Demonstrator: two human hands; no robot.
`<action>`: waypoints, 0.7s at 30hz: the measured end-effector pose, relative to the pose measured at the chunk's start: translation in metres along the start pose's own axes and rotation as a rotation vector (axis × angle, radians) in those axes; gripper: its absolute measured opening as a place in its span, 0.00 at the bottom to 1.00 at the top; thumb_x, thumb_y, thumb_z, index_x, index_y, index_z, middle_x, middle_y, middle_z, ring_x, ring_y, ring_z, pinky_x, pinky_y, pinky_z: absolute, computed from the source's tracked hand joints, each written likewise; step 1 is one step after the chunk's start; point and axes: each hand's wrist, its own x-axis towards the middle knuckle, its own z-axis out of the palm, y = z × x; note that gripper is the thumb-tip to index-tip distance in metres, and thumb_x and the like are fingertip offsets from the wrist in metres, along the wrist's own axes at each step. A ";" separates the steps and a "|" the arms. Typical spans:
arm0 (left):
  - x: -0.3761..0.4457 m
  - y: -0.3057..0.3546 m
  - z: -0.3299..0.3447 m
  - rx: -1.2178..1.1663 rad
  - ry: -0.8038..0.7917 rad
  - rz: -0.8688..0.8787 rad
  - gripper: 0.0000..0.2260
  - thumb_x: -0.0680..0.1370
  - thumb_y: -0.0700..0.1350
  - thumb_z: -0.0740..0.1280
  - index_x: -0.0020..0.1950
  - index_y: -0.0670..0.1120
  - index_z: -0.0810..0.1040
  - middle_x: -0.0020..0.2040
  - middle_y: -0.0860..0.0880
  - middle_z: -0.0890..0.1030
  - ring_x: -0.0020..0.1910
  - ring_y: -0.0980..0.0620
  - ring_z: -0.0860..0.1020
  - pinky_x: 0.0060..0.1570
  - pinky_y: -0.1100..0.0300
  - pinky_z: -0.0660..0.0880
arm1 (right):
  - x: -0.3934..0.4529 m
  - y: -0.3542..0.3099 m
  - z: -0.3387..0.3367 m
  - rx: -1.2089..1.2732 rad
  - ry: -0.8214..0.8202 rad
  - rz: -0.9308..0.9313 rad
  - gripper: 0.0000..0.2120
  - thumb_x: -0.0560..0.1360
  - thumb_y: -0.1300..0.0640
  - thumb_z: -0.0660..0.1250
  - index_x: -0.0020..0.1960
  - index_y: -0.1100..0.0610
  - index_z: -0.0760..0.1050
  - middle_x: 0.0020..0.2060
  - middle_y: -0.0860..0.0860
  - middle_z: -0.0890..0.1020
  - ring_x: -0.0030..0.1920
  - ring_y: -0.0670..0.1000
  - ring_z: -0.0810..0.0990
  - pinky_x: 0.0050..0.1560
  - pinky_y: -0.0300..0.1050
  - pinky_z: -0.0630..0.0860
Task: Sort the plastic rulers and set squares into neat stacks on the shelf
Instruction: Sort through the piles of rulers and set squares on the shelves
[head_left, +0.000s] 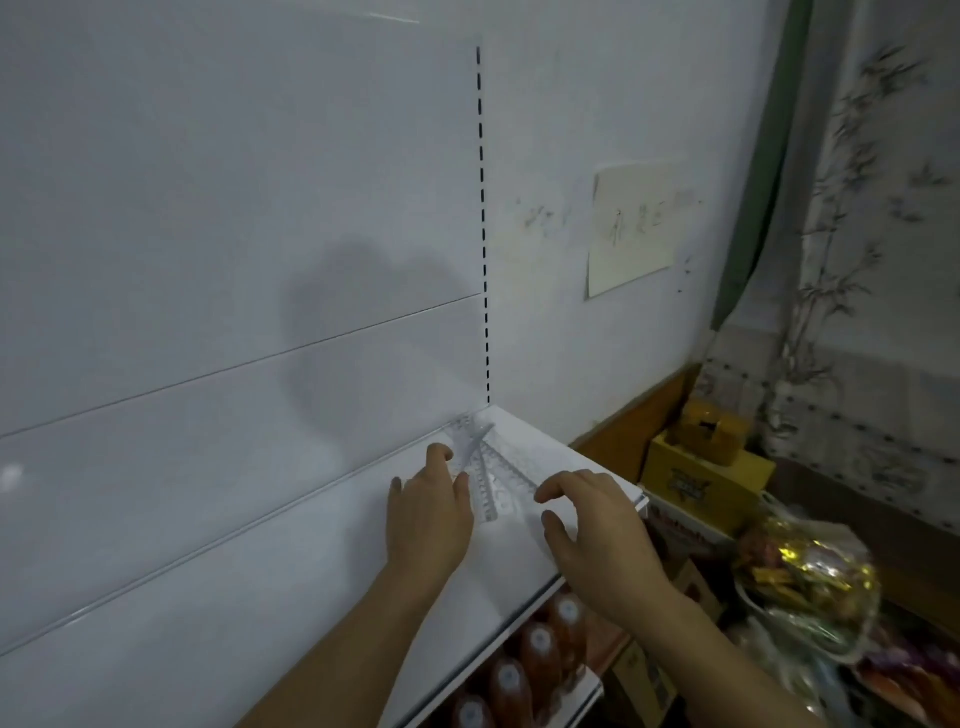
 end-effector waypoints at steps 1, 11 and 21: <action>0.003 0.004 0.006 0.060 -0.011 -0.012 0.11 0.84 0.50 0.57 0.65 0.50 0.67 0.47 0.49 0.84 0.50 0.48 0.81 0.67 0.46 0.68 | 0.004 0.005 0.000 -0.004 -0.014 -0.013 0.07 0.79 0.54 0.67 0.55 0.44 0.76 0.54 0.39 0.78 0.59 0.43 0.72 0.60 0.35 0.67; -0.011 -0.019 -0.040 0.105 -0.040 -0.018 0.18 0.83 0.54 0.57 0.69 0.46 0.71 0.64 0.47 0.78 0.61 0.47 0.77 0.64 0.52 0.69 | 0.045 0.000 0.010 -0.054 -0.134 -0.189 0.10 0.80 0.49 0.65 0.61 0.44 0.77 0.62 0.41 0.78 0.66 0.47 0.69 0.67 0.50 0.70; -0.134 -0.142 -0.192 0.409 0.109 -0.221 0.23 0.83 0.56 0.55 0.76 0.47 0.65 0.76 0.48 0.68 0.75 0.49 0.66 0.75 0.49 0.55 | 0.031 -0.133 0.084 0.027 -0.377 -0.596 0.15 0.81 0.50 0.65 0.67 0.48 0.74 0.66 0.43 0.76 0.70 0.48 0.70 0.70 0.51 0.68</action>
